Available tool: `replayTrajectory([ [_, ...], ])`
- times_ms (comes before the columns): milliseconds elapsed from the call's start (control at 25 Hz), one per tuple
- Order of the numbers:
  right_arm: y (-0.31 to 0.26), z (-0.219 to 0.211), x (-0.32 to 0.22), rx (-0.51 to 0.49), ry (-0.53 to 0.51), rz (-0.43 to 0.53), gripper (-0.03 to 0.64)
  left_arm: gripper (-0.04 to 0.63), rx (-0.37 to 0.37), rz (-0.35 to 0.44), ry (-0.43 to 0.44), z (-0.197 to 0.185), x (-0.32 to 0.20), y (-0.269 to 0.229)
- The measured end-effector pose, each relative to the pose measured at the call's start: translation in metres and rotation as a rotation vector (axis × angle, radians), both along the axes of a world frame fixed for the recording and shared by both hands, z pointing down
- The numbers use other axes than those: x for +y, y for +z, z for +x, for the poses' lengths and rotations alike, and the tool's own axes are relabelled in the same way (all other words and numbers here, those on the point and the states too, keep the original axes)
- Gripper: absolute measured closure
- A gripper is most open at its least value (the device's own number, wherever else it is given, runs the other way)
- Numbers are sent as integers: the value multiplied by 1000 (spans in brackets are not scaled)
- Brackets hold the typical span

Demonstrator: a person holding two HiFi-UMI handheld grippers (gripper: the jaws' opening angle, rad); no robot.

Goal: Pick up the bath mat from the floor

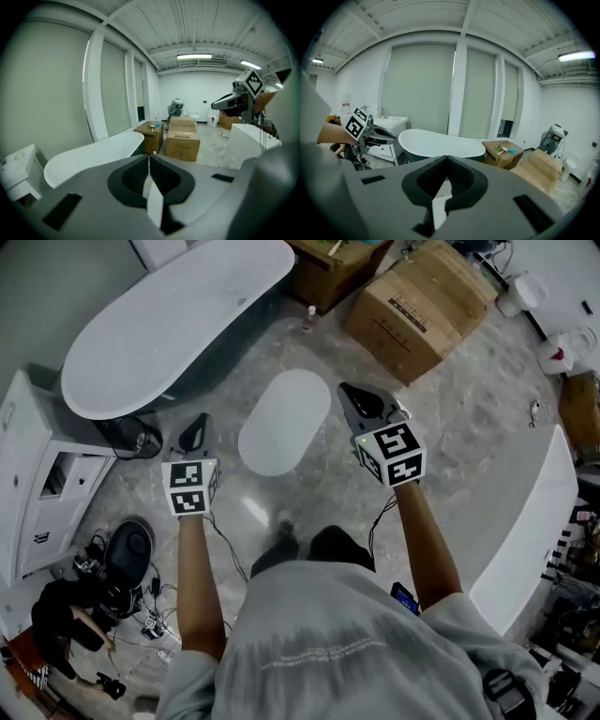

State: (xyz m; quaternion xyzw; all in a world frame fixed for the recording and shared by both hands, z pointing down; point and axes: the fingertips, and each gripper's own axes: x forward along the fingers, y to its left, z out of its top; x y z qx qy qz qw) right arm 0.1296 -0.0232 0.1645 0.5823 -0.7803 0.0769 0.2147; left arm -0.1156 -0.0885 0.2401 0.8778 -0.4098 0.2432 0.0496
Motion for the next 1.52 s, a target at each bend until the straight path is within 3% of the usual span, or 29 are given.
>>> replayTrajectory([
  [360,94,-15,-60,-27,-140,-167,601,575,13,-245,-140,-8,-10,104],
  [520,150,-27,-80,-57,-224,-243,601,575,0,-306,-223,-14,-16,146],
  [840,275,-68,-113,-109,-341,-392,601,570,110,-511,-409,-32,1,260],
  [880,291,-74,-114,-104,-354,-406,601,549,131,-538,-428,-35,6,276],
  [920,307,-79,-114,-102,-362,-418,601,486,150,-560,-446,-37,10,292],
  [1240,457,-115,-102,-174,-384,-536,601,451,182,-628,-546,-51,15,473],
  [1520,640,-106,-81,-224,-314,-699,601,388,170,-754,-491,-31,29,642],
])
